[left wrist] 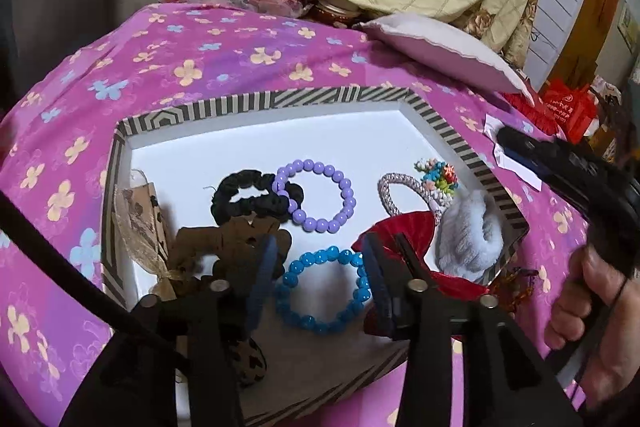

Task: Organize jewelry
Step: 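Grasp the multicolour bead bracelet with left tool while right tool grasps the orange bead bracelet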

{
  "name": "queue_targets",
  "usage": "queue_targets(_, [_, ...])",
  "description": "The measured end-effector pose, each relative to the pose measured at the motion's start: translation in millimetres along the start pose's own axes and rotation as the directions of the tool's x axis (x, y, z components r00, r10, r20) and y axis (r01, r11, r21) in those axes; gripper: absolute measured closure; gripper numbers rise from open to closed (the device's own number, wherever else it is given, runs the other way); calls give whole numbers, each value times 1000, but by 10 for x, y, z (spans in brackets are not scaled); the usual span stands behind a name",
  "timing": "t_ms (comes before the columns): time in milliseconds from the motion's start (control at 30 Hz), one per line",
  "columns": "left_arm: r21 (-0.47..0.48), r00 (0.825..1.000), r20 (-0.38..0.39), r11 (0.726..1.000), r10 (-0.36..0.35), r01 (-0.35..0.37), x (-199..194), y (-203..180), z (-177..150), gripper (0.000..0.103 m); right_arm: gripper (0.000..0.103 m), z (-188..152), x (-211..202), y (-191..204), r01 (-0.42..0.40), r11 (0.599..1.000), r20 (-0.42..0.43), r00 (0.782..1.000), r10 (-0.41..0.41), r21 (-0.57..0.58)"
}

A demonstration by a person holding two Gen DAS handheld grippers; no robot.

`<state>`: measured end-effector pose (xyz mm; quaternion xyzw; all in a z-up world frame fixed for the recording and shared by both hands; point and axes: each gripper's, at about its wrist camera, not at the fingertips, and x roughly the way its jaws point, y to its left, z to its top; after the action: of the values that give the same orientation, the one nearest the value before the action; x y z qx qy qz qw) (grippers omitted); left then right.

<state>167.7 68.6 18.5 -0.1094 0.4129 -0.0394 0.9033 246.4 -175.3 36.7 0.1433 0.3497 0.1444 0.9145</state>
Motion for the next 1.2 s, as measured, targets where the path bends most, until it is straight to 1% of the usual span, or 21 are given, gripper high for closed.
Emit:
queue_targets(133, [18,999,5,999,-34,34,-53,-73,-28,57,82,-125,-334,-141,58,998,-21,998,-58,-17])
queue_targets(233, [57,995,34,994,-97,95,-159,-215,-65,57,80,-285,-571,-277,90,996,-69,993,-92,-21])
queue_targets(267, [71,993,39,992,-111,108,-180,-257,-77,57,79,-339,-632,-318,100,995,-81,991,-102,-23])
queue_targets(333, [109,986,44,982,-161,156,-242,-378,-135,57,74,-489,-771,-417,127,991,-116,985,-130,-28])
queue_targets(367, [130,981,43,975,-188,181,-272,-449,-166,57,74,-540,-812,-455,137,990,-126,982,-139,-28])
queue_targets(433, [188,967,39,953,-251,240,-341,-615,-253,57,73,-667,-890,-557,143,989,-158,977,-145,-22])
queue_targets(500, [240,956,21,930,-292,279,-367,-764,-326,57,73,-725,-892,-622,149,988,-176,972,-153,-35])
queue_targets(533, [272,949,-6,913,-314,304,-353,-862,-382,57,74,-746,-869,-652,153,987,-185,970,-159,-47])
queue_targets(567, [300,939,-52,892,-340,339,-314,-963,-441,57,74,-767,-828,-671,145,988,-193,969,-152,-53])
queue_targets(600, [311,933,-82,880,-351,359,-282,-1030,-487,57,73,-784,-794,-684,124,991,-199,971,-133,-55])
queue_targets(633, [319,931,-113,875,-348,365,-229,-1093,-536,57,73,-802,-752,-681,100,993,-207,972,-112,-67])
queue_targets(700, [331,939,-154,880,-307,342,-116,-1166,-611,57,74,-822,-664,-608,72,989,-212,972,-98,-126])
queue_targets(733, [327,945,-167,888,-282,323,-56,-1175,-632,57,74,-830,-620,-569,61,986,-212,973,-94,-155])
queue_targets(767, [316,947,-178,896,-266,311,-6,-1160,-647,57,74,-838,-572,-534,44,983,-216,973,-83,-181])
queue_targets(800, [303,950,-189,905,-250,298,48,-1146,-655,57,74,-849,-522,-507,44,977,-222,971,-91,-207])
queue_targets(900, [293,955,-192,915,-228,277,106,-1110,-663,57,74,-863,-391,-464,60,967,-244,962,-123,-249])
queue_targets(933, [289,954,-191,916,-230,279,113,-1108,-659,57,74,-866,-385,-453,66,962,-228,965,-129,-264])
queue_targets(1000, [289,956,-186,917,-229,276,117,-1103,-662,57,74,-870,-379,-440,63,960,-230,965,-129,-274])
queue_targets(1033, [290,956,-186,917,-228,275,126,-1109,-663,57,76,-869,-375,-429,66,957,-228,964,-134,-283])
queue_targets(1133, [286,960,-170,921,-221,263,129,-1094,-671,57,94,-875,-384,-423,52,954,-239,963,-126,-294])
queue_targets(1200, [276,963,-157,926,-220,257,151,-1083,-649,57,94,-885,-409,-414,49,954,-252,959,-128,-296])
